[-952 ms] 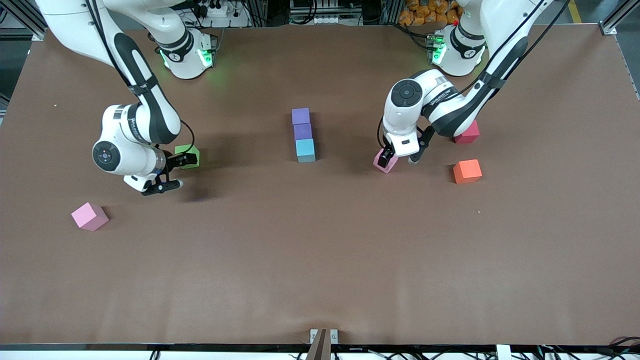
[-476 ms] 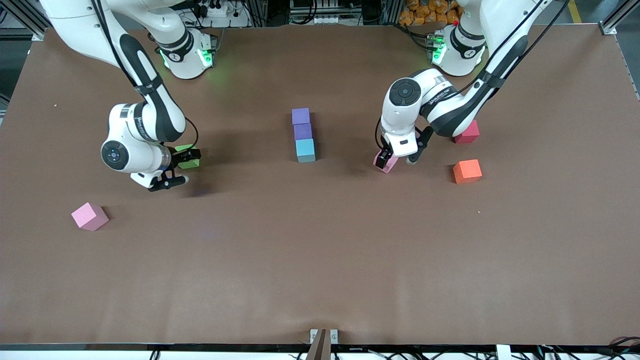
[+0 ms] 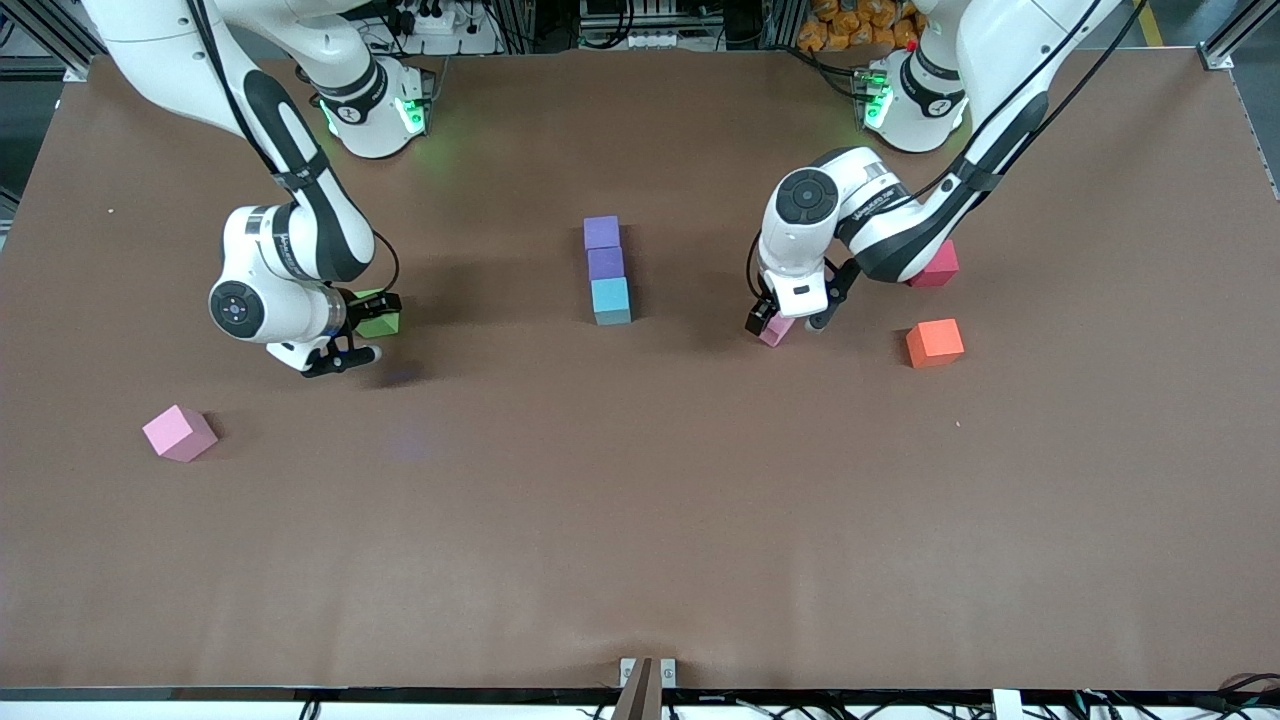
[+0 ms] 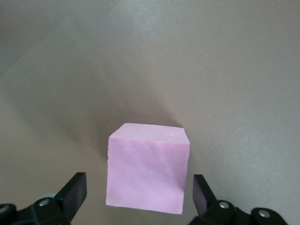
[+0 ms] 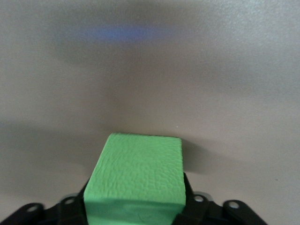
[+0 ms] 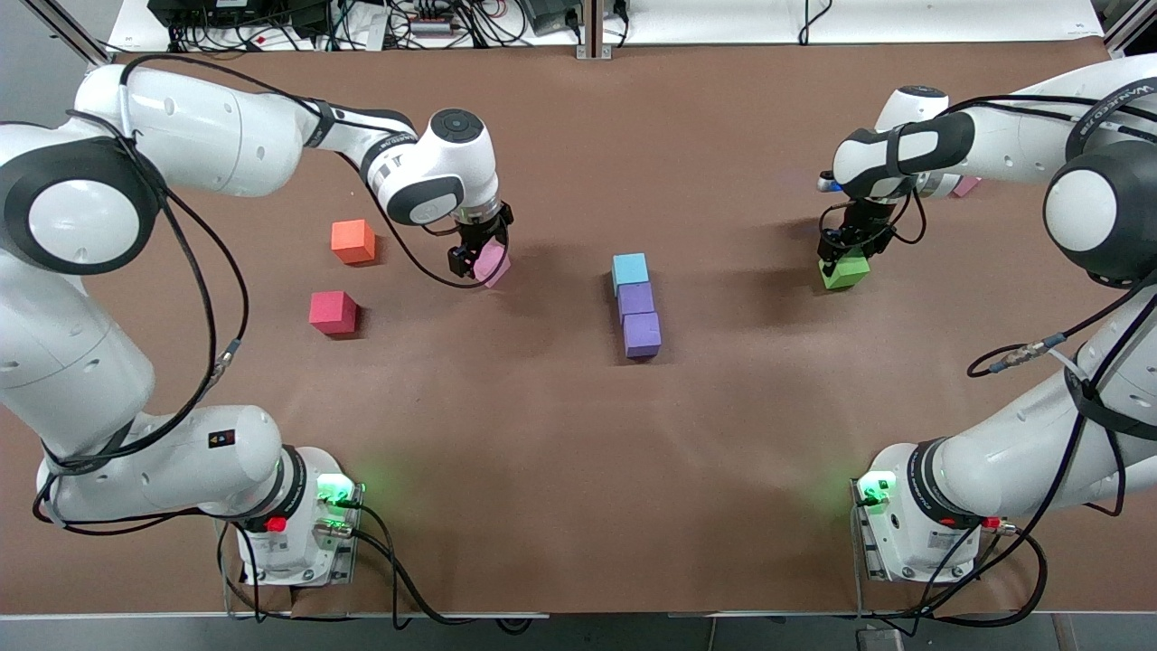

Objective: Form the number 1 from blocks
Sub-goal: 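Lift the pink cube and the green cube with both grippers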

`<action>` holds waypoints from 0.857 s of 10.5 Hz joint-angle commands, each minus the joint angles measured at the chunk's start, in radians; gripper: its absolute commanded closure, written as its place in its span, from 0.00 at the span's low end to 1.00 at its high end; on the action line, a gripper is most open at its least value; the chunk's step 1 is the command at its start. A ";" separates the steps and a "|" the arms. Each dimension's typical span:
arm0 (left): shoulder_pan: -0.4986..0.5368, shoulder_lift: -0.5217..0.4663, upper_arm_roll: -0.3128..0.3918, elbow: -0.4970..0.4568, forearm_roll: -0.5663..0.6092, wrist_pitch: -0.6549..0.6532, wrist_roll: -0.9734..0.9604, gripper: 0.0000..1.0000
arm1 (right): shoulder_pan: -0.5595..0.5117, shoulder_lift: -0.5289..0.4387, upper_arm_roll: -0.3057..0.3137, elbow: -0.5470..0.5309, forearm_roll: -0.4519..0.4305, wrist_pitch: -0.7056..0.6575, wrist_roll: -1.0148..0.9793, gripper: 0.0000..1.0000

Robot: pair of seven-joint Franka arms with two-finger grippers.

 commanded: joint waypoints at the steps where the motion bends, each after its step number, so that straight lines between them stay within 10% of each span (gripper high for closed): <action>1: 0.003 0.048 -0.002 0.035 0.039 -0.009 0.016 0.00 | 0.001 -0.017 -0.003 -0.003 0.002 -0.001 -0.008 0.53; 6: 0.006 0.084 0.021 0.033 0.101 -0.011 0.038 0.00 | 0.014 -0.058 -0.032 0.116 0.027 0.002 -0.007 0.50; 7: 0.008 0.087 0.023 0.033 0.103 -0.009 0.042 0.21 | 0.021 -0.060 -0.032 0.155 0.027 0.001 0.004 0.50; 8: 0.014 0.085 0.024 0.033 0.102 -0.011 0.100 0.82 | 0.040 -0.060 -0.033 0.192 0.036 0.002 0.016 0.50; 9: 0.017 0.085 0.024 0.033 0.102 -0.012 0.137 1.00 | 0.050 -0.060 -0.033 0.215 0.059 0.002 0.044 0.50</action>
